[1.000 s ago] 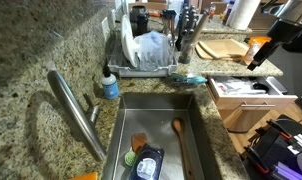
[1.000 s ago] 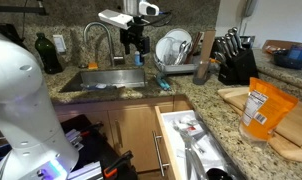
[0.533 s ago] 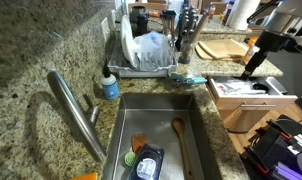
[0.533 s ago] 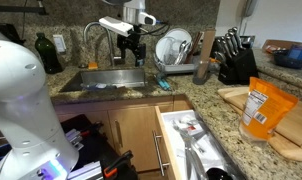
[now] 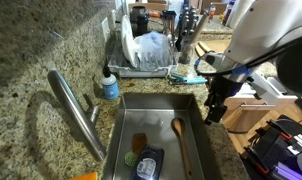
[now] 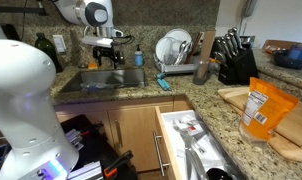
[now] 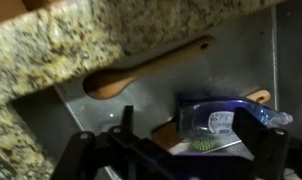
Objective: Push the faucet handle to the right, remove the orange packet from the top of the counter and place it in the open drawer, close the open drawer
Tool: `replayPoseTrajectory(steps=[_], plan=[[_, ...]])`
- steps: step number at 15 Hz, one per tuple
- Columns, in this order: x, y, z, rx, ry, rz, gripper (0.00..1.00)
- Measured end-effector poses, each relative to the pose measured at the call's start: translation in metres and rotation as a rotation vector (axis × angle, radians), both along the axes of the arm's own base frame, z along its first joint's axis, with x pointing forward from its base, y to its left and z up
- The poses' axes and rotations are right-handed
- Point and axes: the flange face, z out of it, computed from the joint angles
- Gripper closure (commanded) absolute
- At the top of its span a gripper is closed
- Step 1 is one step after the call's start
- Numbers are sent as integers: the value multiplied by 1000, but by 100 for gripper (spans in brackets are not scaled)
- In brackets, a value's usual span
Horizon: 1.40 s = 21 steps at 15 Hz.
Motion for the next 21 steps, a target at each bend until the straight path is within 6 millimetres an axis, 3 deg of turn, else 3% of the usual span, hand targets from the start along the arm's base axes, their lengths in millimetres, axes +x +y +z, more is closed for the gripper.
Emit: replayPoseTrajectory(steps=[2, 4, 7, 11, 13, 18, 21], plan=[[7, 48, -4, -1, -130, 68, 0], [23, 79, -1, 14, -250, 103, 0], [52, 85, 14, 15, -352, 110, 0], [56, 87, 16, 40, -367, 95, 0], [65, 106, 12, 137, -415, 96, 0], [100, 182, -7, 357, -539, 179, 0], [104, 189, -16, 361, -533, 180, 0]])
